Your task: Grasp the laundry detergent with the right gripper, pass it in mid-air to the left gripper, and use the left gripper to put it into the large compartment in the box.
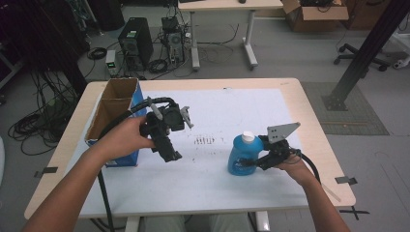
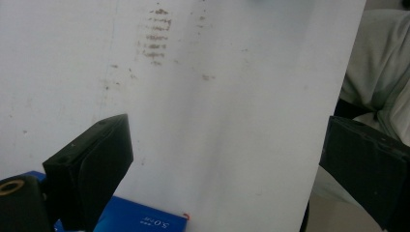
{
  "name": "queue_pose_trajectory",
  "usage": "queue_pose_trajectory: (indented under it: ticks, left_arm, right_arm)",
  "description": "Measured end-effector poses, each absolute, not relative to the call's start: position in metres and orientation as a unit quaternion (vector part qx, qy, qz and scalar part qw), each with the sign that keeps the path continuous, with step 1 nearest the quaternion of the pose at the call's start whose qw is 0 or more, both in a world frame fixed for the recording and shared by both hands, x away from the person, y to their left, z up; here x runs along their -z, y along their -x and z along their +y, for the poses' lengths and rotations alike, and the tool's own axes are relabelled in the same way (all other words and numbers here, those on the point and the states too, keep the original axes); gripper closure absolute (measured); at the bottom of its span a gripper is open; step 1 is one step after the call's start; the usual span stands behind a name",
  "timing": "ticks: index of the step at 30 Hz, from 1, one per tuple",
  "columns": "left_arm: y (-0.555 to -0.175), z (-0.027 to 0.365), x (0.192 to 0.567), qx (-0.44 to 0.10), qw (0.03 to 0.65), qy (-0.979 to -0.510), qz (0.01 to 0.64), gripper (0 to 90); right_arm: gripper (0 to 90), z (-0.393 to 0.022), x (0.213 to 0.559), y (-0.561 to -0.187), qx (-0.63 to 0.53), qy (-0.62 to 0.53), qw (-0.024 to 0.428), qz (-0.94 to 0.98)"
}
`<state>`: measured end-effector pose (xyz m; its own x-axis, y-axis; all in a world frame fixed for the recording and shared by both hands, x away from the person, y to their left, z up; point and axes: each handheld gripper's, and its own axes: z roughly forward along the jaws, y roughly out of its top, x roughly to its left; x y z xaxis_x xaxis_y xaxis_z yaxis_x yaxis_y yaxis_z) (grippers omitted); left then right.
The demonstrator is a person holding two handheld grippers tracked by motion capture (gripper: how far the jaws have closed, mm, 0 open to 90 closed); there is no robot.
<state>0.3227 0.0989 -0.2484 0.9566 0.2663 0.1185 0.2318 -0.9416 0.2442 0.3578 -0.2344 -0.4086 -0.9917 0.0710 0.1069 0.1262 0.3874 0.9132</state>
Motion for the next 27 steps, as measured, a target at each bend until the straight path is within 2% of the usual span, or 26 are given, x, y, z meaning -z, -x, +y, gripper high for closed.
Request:
queue_pose_trajectory:
  ticks: [16, 27]
  left_arm:
    - [-0.324, 0.099, 0.249, -0.076, 0.116, -0.982, 0.128, 5.0]
    - [-0.322, 0.098, 0.243, -0.081, 0.117, -0.982, 0.124, 5.0]
  right_arm:
    - [43.2, -0.235, 0.408, -0.357, 0.555, 0.046, 0.015, -0.831]
    - [43.4, -0.233, 0.384, -0.35, 0.552, 0.037, 0.011, -0.833]
